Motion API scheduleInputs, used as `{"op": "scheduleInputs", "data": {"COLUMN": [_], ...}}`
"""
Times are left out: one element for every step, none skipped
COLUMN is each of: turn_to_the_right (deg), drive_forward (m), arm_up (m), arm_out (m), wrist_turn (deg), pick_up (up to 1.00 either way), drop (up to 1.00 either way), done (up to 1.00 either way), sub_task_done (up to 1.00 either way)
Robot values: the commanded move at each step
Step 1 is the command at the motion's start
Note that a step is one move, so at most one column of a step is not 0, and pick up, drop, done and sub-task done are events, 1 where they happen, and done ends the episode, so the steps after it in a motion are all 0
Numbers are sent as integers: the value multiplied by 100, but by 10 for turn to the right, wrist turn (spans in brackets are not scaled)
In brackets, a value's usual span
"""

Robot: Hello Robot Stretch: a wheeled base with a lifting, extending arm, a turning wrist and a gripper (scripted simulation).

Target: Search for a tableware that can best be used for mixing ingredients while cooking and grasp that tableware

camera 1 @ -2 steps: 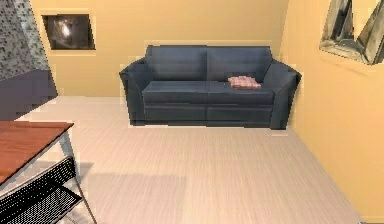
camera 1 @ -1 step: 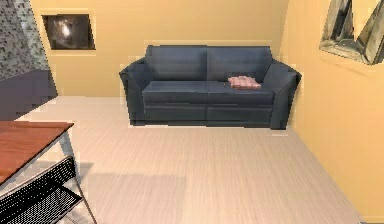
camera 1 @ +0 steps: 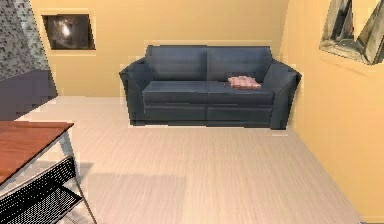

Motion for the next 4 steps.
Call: {"op": "scheduleInputs", "data": {"turn_to_the_right": [0,0,0,0], "drive_forward": [0,0,0,0], "arm_up": [-28,0,10,0], "arm_out": [0,0,0,0], "wrist_turn": [0,0,0,0], "pick_up": [0,100,0,0], "drop": [0,0,0,0], "done": [0,0,0,100], "sub_task_done": [0,0,0,0]}}
